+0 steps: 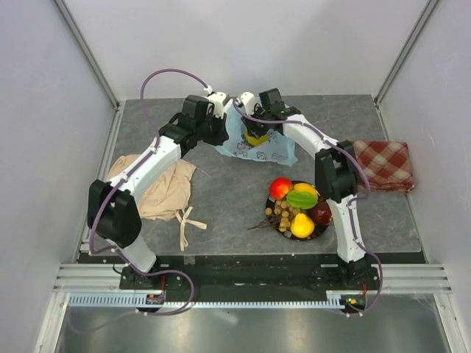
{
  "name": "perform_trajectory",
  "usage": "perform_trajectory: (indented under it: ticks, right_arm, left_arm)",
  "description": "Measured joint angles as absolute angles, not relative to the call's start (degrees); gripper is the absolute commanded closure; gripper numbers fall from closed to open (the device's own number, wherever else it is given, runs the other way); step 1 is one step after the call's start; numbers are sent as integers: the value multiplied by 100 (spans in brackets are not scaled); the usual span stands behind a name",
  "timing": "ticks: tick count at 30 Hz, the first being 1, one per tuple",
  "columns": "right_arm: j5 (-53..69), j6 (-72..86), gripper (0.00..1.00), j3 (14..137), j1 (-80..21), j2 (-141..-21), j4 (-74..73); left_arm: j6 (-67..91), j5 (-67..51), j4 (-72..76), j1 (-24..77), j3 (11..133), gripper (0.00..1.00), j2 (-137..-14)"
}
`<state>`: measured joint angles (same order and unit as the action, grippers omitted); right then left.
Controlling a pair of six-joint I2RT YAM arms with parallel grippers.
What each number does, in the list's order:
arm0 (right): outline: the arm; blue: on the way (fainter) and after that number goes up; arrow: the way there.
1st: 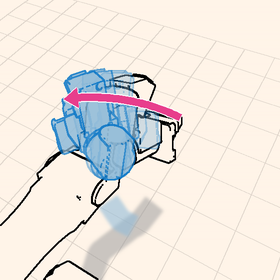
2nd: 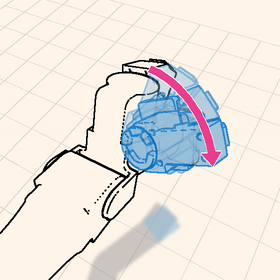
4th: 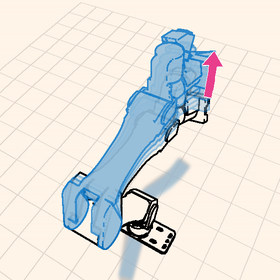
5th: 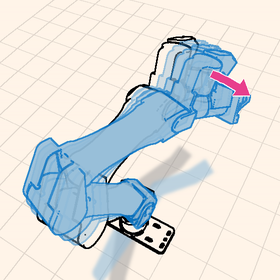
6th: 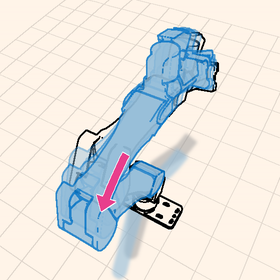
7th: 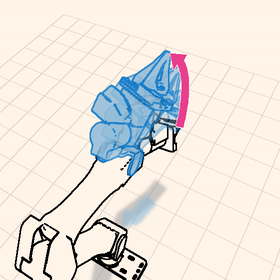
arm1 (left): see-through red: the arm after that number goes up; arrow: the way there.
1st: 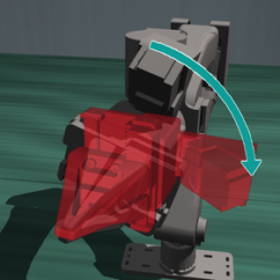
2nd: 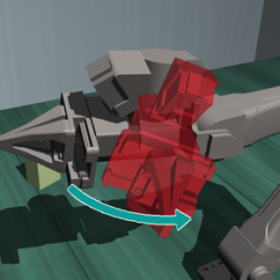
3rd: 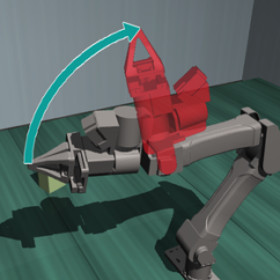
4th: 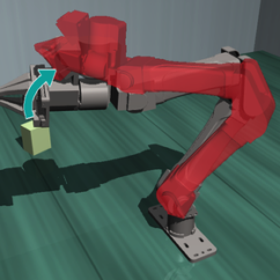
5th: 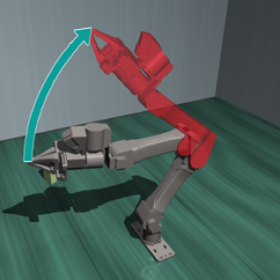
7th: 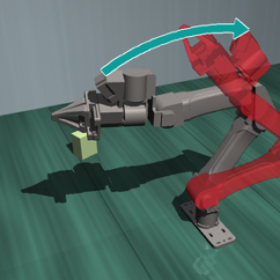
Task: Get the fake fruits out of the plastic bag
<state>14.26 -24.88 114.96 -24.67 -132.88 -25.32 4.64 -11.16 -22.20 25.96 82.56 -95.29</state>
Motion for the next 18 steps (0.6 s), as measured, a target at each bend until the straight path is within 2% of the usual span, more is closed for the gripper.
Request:
perform_trajectory:
  ticks: [9,18]
  right_arm:
    - [3081,-1809,69,10803,-2145,-11887,-2840]
    - [3863,-1592,69,10707,-1885,-11375,-3194]
  left_arm:
    - [513,-1120,-2182,2596,8353,98,-9546]
    - [517,-1114,-2171,2596,8364,98,-9546]
